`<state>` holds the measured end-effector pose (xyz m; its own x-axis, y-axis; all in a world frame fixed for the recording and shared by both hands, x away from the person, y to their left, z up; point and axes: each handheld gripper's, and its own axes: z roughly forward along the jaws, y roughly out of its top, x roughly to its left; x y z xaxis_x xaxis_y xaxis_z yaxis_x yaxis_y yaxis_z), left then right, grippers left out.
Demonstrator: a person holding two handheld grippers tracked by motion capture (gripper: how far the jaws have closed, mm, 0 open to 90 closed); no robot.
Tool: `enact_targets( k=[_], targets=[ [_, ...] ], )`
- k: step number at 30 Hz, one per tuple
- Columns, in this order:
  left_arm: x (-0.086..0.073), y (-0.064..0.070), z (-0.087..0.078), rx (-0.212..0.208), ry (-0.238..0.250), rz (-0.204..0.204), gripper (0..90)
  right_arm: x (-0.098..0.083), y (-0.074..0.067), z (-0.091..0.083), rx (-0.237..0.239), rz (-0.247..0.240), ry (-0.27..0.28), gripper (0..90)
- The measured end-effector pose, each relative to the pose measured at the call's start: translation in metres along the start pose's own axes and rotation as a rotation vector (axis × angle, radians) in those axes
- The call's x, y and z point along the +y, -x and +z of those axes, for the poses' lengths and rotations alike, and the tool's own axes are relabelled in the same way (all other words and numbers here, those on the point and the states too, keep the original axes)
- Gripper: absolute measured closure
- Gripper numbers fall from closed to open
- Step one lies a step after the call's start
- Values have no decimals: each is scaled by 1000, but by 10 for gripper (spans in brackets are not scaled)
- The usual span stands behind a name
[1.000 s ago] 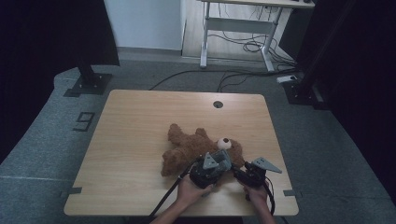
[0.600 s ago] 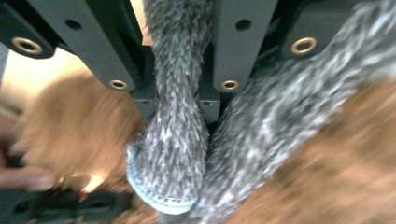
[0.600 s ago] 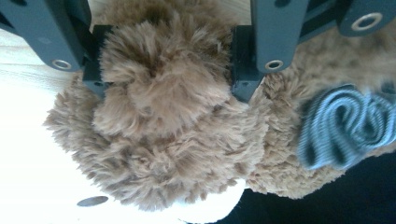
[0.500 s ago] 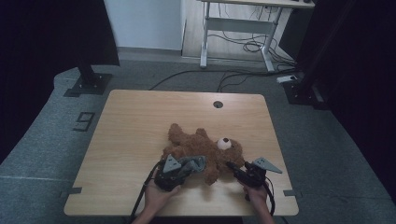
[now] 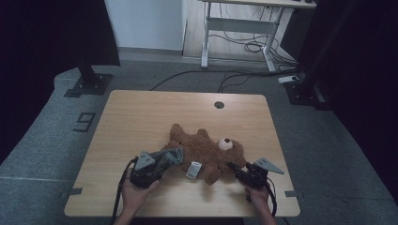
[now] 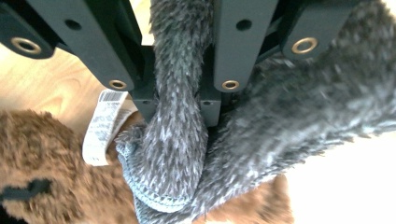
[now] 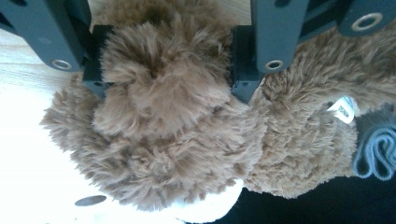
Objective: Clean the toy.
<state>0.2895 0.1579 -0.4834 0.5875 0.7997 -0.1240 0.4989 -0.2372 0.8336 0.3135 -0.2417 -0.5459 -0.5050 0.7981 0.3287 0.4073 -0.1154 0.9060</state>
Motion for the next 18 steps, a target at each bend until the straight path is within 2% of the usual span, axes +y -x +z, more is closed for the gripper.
enact_targets(
  k=[5,8,12,15,18],
  targets=[
    [7,-12,-17,22,42,-34,762,0,0,0,0,0,0,485],
    [20,-11,-25,25,67,-27,761,0,0,0,-1,2,0,486],
    [45,2,-23,-6,95,8,761,0,-1,0,-6,-6,1,487],
    [65,18,-9,-25,88,56,761,0,-1,0,-8,-9,-1,486],
    [84,36,13,-36,72,111,761,0,-2,1,-11,-6,2,489]
  ],
)
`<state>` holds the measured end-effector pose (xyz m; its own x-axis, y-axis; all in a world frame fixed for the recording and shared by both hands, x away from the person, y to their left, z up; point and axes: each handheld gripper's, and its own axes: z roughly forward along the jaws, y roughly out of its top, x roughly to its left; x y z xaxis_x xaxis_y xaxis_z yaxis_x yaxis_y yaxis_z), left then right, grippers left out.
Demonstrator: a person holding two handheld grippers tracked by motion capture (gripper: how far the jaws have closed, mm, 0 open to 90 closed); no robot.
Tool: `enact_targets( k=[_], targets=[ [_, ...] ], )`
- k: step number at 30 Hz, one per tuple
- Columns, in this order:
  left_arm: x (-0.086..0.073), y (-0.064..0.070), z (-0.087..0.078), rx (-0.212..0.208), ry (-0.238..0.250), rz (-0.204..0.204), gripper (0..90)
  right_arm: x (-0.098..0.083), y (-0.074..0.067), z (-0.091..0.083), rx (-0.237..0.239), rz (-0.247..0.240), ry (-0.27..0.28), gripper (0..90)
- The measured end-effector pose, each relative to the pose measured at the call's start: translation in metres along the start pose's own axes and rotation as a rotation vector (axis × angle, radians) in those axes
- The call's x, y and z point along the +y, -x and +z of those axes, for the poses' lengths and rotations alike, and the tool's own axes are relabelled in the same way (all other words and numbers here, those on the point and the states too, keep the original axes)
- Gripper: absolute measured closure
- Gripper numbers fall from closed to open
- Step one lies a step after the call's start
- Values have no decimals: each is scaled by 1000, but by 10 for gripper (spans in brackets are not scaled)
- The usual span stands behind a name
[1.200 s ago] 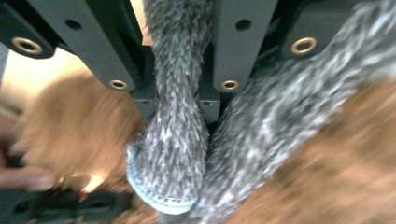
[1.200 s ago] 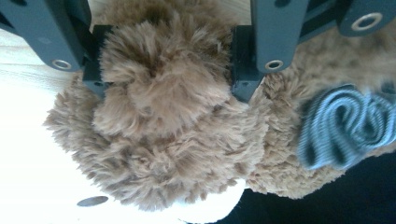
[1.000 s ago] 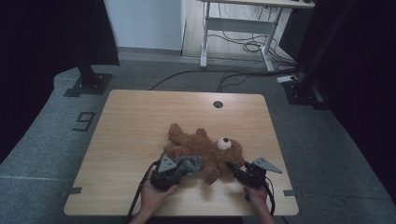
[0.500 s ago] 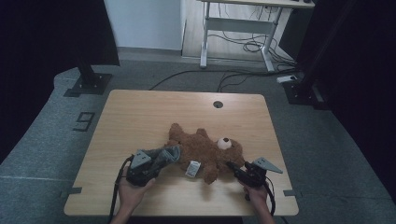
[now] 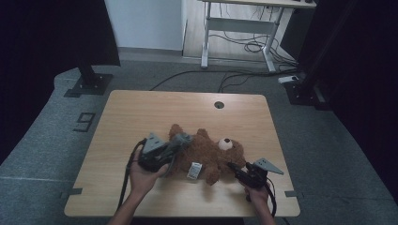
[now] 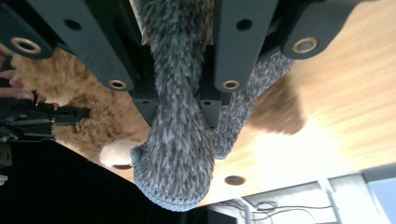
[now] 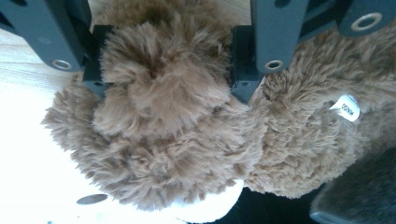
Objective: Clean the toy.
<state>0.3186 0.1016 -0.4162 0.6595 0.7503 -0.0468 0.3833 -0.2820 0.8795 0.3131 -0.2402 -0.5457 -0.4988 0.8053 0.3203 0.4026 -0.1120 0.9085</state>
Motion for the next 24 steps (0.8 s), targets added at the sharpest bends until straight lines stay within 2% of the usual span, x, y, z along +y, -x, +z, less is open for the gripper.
enact_targets(
  k=[3,8,10,11,13,14,15,17,19,21,23,24],
  targets=[
    [16,14,21,-20,-7,41,761,1,-3,5,-13,13,8,497],
    [31,32,55,-66,-42,43,761,3,-17,20,-22,-20,-4,499],
    [30,38,67,-86,-58,34,761,3,-22,22,-34,-41,-8,499],
    [29,44,75,-112,-64,32,761,2,-23,23,-39,-46,-7,499],
    [25,53,84,-146,-49,44,762,2,-22,22,-39,-45,-8,499],
    [23,61,87,-153,-16,68,764,2,-22,22,-37,-45,-8,498],
    [22,69,90,-149,-5,103,765,1,-22,21,-36,-46,-10,498],
    [22,82,100,-164,-40,143,764,1,-22,21,-34,-47,-9,498],
    [20,89,113,-168,-96,151,764,1,-21,21,-34,-43,-8,499],
    [14,90,127,-155,-156,147,763,0,-21,21,-34,-43,-10,498],
    [9,88,130,-152,-156,141,765,0,-20,20,-40,-48,-18,498],
    [6,83,127,-152,-147,111,768,-1,-20,20,-36,-43,-23,498]
  ],
)
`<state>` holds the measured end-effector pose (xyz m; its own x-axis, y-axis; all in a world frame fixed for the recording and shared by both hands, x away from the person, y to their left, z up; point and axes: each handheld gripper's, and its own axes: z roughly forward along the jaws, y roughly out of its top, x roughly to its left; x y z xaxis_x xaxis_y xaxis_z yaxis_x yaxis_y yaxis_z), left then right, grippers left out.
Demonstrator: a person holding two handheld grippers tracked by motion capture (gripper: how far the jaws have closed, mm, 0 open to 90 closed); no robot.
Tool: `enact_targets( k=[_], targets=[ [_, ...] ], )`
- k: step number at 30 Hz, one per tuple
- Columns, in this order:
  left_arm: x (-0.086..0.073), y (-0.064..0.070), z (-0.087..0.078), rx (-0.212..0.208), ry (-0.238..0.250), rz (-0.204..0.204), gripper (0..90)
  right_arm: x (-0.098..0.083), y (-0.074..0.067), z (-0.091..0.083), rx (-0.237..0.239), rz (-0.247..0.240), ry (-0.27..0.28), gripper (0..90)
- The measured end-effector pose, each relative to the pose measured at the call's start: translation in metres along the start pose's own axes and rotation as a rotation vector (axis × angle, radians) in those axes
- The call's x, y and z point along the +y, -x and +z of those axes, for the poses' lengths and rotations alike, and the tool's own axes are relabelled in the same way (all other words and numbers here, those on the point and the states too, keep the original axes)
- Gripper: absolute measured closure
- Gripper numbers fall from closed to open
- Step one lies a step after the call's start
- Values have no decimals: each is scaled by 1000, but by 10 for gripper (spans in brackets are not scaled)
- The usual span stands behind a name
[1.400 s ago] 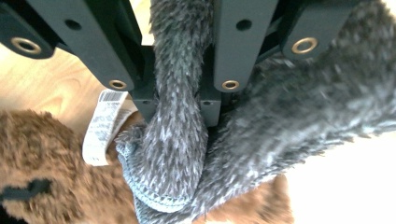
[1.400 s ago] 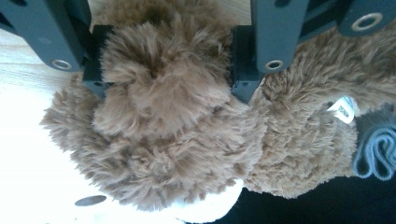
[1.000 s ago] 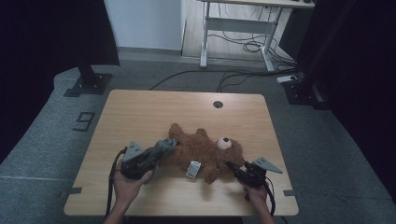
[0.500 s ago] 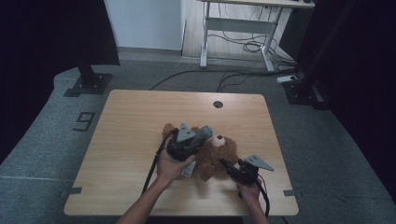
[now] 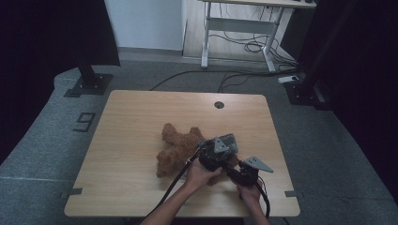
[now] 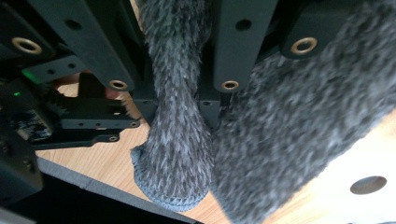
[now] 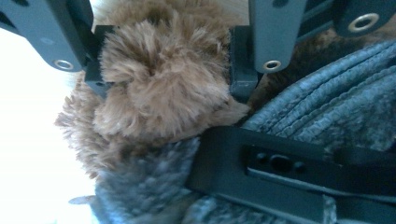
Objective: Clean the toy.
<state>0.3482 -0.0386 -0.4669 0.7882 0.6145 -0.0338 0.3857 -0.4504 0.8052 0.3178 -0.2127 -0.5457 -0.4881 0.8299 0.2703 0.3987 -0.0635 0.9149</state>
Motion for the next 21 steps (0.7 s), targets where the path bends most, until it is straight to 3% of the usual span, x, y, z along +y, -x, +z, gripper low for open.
enact_targets(
  k=[1,4,9,13,21],
  targets=[
    [0,0,0,0,0,0,769,0,0,0,0,0,0,498],
    [-5,-8,-10,52,-2,7,769,0,0,0,1,5,0,500],
    [-17,-36,-34,125,-1,-49,769,0,0,0,-2,9,5,500],
    [-26,-56,-53,128,17,-104,771,-1,-1,-1,0,3,4,500],
    [-36,-77,-80,181,29,-125,770,-2,-1,-1,2,3,6,500]
  ],
)
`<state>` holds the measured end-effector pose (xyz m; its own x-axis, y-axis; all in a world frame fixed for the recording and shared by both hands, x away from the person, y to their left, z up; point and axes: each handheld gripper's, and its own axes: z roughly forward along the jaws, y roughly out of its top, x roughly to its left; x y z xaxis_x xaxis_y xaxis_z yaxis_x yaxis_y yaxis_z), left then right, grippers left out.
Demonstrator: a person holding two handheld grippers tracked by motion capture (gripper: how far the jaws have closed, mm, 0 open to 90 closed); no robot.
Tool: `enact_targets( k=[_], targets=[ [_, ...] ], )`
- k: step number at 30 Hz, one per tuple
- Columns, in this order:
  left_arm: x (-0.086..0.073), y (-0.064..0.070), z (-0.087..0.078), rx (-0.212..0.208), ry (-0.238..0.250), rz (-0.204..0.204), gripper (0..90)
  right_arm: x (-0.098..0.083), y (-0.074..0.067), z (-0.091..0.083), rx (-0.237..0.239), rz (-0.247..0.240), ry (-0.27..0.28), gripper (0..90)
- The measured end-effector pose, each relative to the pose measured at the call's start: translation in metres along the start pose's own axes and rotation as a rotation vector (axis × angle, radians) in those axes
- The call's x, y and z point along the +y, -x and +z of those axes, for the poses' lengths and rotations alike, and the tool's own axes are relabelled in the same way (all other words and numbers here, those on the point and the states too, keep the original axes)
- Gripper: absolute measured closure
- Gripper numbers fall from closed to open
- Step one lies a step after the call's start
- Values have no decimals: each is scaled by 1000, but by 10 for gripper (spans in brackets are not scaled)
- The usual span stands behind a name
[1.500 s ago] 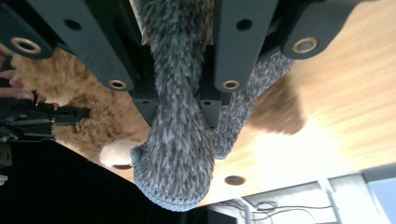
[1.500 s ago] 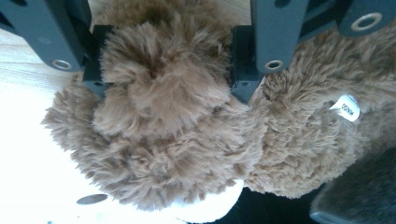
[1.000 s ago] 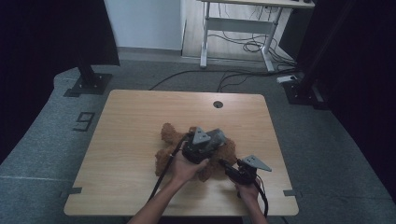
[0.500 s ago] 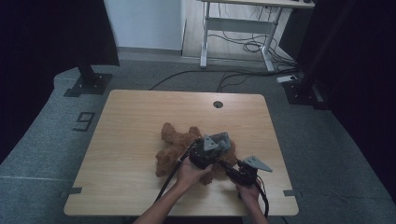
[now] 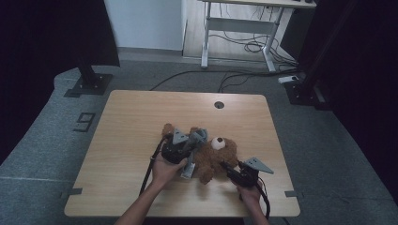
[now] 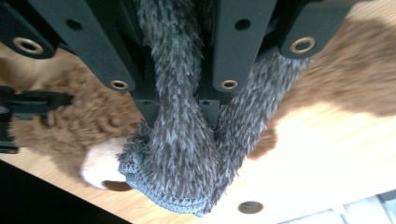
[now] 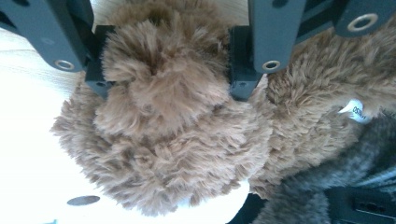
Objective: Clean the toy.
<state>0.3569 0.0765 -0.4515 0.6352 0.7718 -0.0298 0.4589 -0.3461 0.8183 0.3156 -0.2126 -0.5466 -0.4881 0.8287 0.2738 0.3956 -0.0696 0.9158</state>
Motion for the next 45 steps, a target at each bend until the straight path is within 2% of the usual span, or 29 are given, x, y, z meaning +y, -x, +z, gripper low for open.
enact_targets(
  k=[5,9,12,14,18,20,23,27,30,35,39,41,43,44,45],
  targets=[
    [-12,-27,-10,42,-12,-65,770,0,0,0,3,1,1,500],
    [-29,-46,-13,84,-52,-106,771,-1,0,0,2,-2,1,501],
    [-43,-58,-12,66,-72,-154,771,-1,0,0,3,-3,1,502],
    [-51,-62,-11,63,-84,-169,771,-1,0,0,4,-3,1,502],
    [-47,-61,-18,61,-62,-167,770,-1,0,-1,3,-3,1,502],
    [-36,-55,-26,51,-31,-148,770,-1,0,-1,2,0,1,502],
    [-12,-37,-33,19,17,-92,770,-1,0,-1,2,4,2,502],
    [17,-4,-28,-68,54,-28,770,-1,0,-1,3,5,2,502],
    [35,23,-13,-115,53,17,769,-1,1,-1,5,5,2,502],
    [50,56,16,-174,38,49,769,-1,1,-1,8,8,0,501],
    [51,76,40,-249,27,42,768,-2,1,-2,8,8,0,502],
    [49,85,53,-230,-2,72,768,-2,1,-2,7,6,3,502],
    [46,87,63,-195,-45,99,767,-2,1,-2,7,5,2,502],
    [43,86,67,-186,-58,102,767,-2,1,-2,7,5,2,502],
    [42,84,67,-188,-52,85,768,-2,1,-2,2,6,0,502]
  ],
)
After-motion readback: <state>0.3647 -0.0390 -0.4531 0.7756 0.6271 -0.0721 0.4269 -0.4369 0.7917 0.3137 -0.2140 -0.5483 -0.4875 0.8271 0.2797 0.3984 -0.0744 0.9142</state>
